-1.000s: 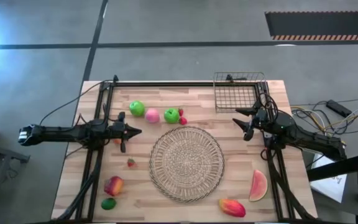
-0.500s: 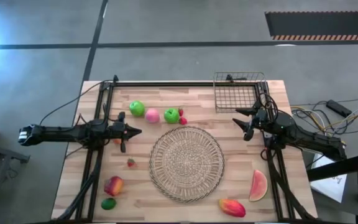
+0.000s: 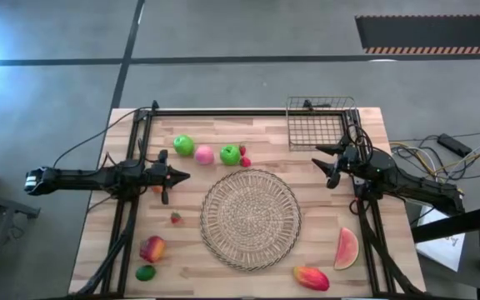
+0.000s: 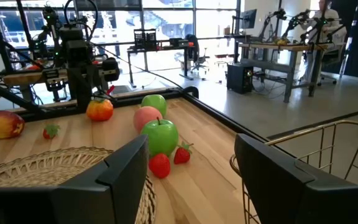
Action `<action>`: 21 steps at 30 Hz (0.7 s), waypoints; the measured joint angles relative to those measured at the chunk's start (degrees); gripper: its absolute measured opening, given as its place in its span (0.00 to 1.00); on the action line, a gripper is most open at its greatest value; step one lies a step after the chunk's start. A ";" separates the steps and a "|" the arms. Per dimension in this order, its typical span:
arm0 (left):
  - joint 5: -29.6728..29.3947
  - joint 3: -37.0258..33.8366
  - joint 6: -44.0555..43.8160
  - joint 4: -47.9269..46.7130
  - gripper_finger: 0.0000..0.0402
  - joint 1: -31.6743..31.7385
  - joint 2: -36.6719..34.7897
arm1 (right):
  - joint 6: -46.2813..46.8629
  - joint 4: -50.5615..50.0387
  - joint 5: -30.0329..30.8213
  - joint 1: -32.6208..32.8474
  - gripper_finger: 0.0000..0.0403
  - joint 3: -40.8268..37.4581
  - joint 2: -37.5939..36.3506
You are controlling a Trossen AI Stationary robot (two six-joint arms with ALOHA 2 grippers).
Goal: Build produce basket
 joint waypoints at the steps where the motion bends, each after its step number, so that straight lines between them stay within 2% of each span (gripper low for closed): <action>1: 0.02 0.00 0.00 -0.01 0.01 -0.01 0.00 | 0.00 0.00 0.00 0.00 0.57 0.00 0.00; 14: 0.02 0.00 0.00 0.00 0.01 0.00 0.00 | 0.62 0.04 0.00 0.00 0.57 0.00 0.00; 19: 0.00 0.00 -0.02 0.00 0.01 0.00 0.00 | 22.62 0.51 -1.36 0.02 0.57 0.00 0.02; 21: 0.00 0.00 0.00 0.00 0.01 0.00 0.00 | 24.59 1.91 -0.90 0.00 0.57 0.02 0.06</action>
